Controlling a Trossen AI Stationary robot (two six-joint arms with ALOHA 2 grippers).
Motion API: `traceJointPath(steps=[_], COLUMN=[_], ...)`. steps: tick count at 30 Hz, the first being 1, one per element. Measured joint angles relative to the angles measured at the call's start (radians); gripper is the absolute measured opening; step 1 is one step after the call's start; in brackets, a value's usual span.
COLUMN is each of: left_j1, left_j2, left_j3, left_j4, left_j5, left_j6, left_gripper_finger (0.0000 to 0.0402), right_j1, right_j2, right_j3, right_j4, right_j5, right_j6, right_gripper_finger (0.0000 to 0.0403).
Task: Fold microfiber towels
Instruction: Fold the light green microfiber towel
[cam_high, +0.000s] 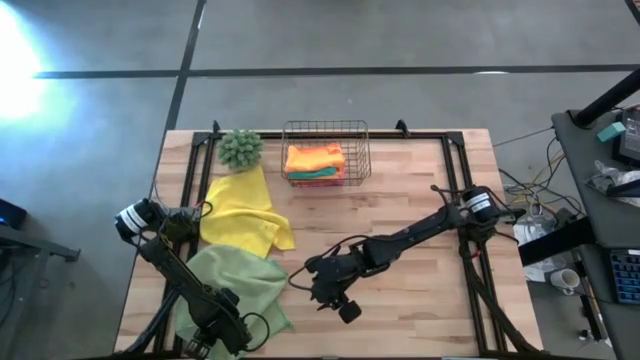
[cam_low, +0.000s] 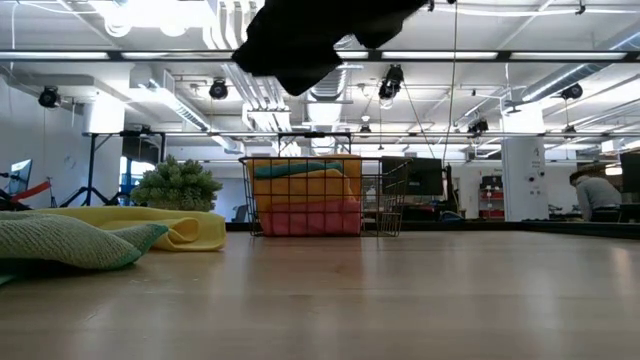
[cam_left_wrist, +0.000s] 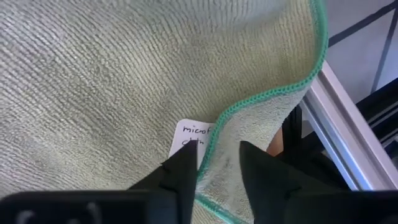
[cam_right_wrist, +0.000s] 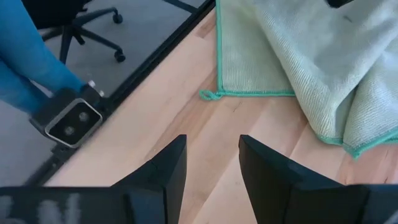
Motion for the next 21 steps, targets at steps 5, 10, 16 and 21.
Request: traceJointPath(steps=[5,10,16,21], left_j1=[-0.001,-0.001,-0.001,-0.001], left_j2=[0.0,-0.001,-0.001,-0.001], left_j3=[0.0,0.005,0.008,0.014], left_j4=[0.011,0.021,0.017,0.026], left_j5=[0.019,0.023,0.023,0.025], left_j6=[-0.001,-0.01,-0.055,-0.055], left_gripper_finger=[0.0049,0.0005,0.0001,0.0009], right_j1=[0.0,0.0,0.011,0.011], right_j2=[0.027,0.049,0.052,0.052], right_j3=[0.0,0.0,0.0,0.0], right_j4=[0.005,0.065,0.111,0.111], right_j5=[-0.001,-0.002,-0.003,-0.004], right_j6=[-0.054,-0.056,-0.057,-0.034], right_gripper_finger=[0.0137,0.0137,0.0137,0.0137])
